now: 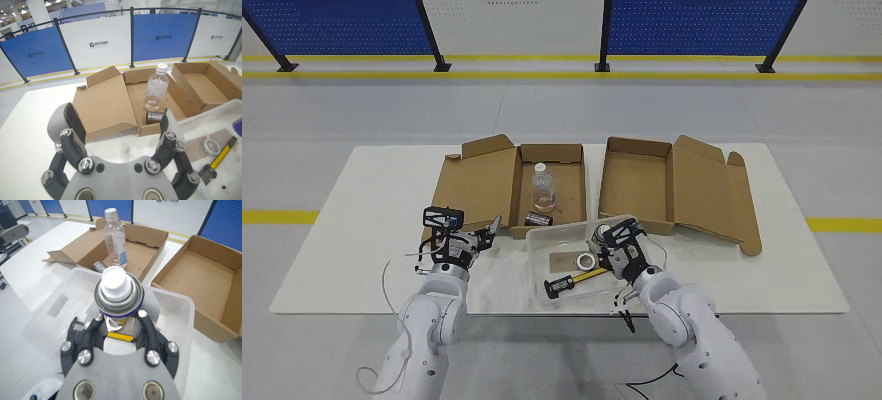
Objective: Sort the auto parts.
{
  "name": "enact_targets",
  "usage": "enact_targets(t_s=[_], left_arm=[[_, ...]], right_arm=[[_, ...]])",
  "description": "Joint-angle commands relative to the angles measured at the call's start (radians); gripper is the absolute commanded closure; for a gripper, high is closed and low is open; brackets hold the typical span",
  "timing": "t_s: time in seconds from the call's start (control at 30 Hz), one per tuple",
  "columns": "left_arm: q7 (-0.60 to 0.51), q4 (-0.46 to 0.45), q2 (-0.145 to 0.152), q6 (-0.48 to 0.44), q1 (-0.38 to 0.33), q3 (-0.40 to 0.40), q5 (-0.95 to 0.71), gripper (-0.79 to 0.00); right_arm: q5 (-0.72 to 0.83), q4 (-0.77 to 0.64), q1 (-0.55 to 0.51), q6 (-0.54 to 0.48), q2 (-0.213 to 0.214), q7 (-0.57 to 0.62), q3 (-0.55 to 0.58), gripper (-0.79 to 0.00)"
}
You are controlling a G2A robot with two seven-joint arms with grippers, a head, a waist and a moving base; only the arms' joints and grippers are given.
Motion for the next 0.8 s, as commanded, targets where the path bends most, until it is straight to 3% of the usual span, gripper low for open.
enact_targets(t_s=[0.0,0.37,0.77], left_arm=[[0.000,0.000,0.000,0.000,0.000,0.000,0.000,-0.785],[0.000,0.000,0.000,0.000,0.000,0.000,0.000,-0.785],[0.000,0.000,0.000,0.000,0.000,0.000,0.000,-0.785]], right_arm=[[0.027,-0.038,-0.025,-0.057,0.008,0.043,0.026,0.000],[0.168,-0.144,-0.087,-0.280,0.048,0.220,0.162,0.000],[0.157,-0.113,-0.040,-0.336,0.072,0.196,0.244,0.000]])
